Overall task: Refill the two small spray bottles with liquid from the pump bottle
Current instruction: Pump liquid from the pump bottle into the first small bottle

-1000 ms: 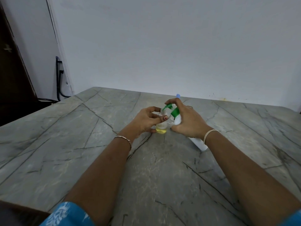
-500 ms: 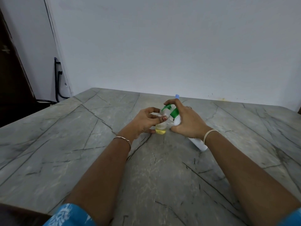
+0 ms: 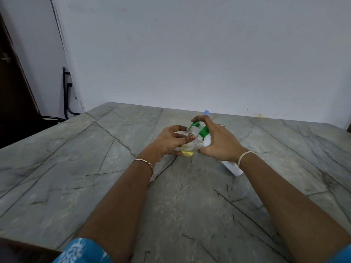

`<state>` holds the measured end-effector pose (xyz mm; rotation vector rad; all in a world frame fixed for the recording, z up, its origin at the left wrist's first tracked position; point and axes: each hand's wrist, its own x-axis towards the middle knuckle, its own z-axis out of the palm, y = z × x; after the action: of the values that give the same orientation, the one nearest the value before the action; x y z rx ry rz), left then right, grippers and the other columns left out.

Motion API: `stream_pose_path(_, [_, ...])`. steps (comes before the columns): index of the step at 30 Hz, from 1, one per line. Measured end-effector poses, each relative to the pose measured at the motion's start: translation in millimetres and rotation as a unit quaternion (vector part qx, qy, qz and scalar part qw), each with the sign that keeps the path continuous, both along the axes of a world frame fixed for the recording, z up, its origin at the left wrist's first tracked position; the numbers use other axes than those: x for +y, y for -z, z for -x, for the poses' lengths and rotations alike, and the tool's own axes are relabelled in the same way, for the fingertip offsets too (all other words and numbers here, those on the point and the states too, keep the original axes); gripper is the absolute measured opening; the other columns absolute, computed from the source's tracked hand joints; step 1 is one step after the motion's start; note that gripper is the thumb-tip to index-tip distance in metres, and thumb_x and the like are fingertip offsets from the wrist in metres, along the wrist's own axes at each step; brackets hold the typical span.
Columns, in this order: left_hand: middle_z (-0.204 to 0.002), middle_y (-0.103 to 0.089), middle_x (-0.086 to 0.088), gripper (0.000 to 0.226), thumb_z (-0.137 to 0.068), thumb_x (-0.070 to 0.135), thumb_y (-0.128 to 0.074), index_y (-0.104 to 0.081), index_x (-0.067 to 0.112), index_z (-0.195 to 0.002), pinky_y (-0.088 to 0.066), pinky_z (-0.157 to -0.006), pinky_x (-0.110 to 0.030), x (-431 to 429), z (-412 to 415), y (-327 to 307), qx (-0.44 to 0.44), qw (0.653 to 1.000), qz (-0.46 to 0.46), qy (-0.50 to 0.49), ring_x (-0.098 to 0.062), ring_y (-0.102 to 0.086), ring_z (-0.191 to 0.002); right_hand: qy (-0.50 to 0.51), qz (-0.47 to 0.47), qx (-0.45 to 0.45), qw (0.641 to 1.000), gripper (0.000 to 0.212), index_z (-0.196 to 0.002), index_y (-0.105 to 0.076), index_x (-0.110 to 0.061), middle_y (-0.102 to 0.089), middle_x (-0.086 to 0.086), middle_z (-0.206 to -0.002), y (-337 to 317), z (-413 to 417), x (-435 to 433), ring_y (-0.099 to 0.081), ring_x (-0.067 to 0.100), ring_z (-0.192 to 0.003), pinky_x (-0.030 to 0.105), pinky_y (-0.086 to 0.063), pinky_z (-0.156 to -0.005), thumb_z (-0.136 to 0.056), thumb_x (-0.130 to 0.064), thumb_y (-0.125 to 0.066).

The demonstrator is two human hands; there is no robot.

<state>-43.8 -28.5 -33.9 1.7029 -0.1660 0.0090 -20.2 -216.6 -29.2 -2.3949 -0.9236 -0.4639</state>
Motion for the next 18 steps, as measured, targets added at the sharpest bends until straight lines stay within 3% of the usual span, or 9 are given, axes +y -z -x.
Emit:
stream_pose_path(5, [-0.101, -0.07, -0.003, 0.022, -0.083, 0.024, -0.074, -0.061, 0.029, -0.1, -0.059, -0.077, -0.034, 0.2, -0.5, 0.2, 0.001, 1.0, -0.001, 0.0, -0.014, -0.067, -0.094, 0.002, -0.012, 0.003, 1.0, 0.072, -0.127, -0.036, -0.033, -0.06, -0.006, -0.104, -0.9, -1.0, 1.6, -0.053, 0.008, -0.074, 0.024, -0.04, -0.062, -0.069, -0.018, -0.075])
stream_pose_path(12, [-0.099, -0.07, -0.003, 0.025, -0.083, 0.025, -0.074, -0.061, 0.025, -0.104, -0.058, -0.081, -0.038, -0.1, -1.3, 0.8, 0.005, 1.0, 0.002, -0.001, -0.016, -0.067, -0.096, 0.005, -0.006, -0.001, 1.0, 0.076, -0.131, -0.033, -0.041, -0.062, -0.007, -0.108, 1.1, -0.4, 0.4, -0.055, 0.015, -0.079, 0.026, -0.041, -0.066, -0.066, -0.03, -0.07])
stream_pose_path(18, [-0.103, -0.07, -0.005, 0.025, -0.082, 0.025, -0.075, -0.061, 0.027, -0.103, -0.058, -0.081, -0.038, -0.2, -0.9, 0.8, 0.007, 1.0, 0.0, 0.0, -0.015, -0.067, -0.095, -0.001, -0.012, 0.014, 1.0, 0.074, -0.127, -0.033, -0.039, -0.063, -0.004, -0.107, -1.7, 0.1, 0.4, -0.058, 0.016, -0.079, 0.028, -0.046, -0.067, -0.068, -0.024, -0.075])
